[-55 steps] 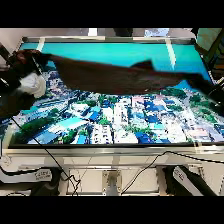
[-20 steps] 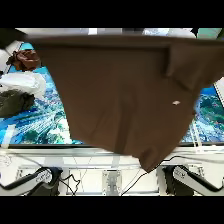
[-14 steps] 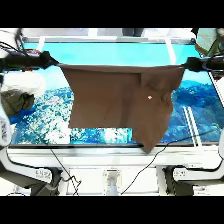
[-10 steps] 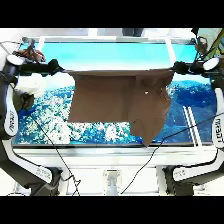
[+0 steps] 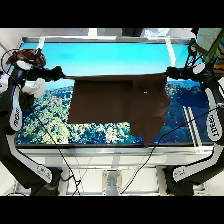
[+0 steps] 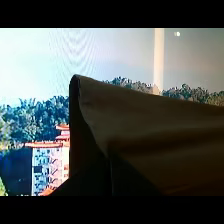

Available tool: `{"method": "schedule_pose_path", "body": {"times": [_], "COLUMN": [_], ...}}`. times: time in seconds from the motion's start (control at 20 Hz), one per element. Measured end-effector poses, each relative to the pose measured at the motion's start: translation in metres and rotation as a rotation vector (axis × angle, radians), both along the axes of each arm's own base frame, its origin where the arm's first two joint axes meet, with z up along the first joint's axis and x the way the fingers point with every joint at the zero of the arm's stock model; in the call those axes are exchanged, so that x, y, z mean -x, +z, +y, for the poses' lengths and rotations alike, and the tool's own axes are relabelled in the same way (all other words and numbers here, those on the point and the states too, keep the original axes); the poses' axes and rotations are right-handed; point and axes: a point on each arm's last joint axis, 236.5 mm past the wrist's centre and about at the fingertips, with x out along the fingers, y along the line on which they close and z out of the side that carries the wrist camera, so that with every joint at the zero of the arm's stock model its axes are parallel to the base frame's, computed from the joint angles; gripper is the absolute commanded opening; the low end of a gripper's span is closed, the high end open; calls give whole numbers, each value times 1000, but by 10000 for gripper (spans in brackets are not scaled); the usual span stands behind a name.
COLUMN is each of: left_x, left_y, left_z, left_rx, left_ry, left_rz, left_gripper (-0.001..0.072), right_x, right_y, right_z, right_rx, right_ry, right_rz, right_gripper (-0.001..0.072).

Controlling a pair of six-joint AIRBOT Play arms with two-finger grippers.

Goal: Fold the shirts.

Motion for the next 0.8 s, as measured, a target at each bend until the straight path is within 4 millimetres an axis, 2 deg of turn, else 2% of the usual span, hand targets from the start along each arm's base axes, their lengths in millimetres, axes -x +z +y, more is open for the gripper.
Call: {"method": "schedule_pose_path", "body": {"times": [0.15,0.35,0.55,0.65,0.8], "left_x": [14,36,51,53,53], "left_y": [-12,-44,-71,-77,-81], "left_z": [-2,-8,-13,-16,-17], "left_rx": [-5,20,55,66,75], "left_ry": [-29,-43,-22,-16,-3], "left_rz": [68,215,331,348,360], "left_gripper": [3,3,6,100,105], "right_x": [25,48,54,53,52], "right_y": [-38,-75,-89,-90,-91], "right_z": [7,14,16,16,17], "right_rx": [-24,-59,-81,-90,-100], "right_ry": [11,-7,-28,-39,-47], "right_rz": [106,183,197,189,185], "right_gripper": [15,15,19,19,20]}}
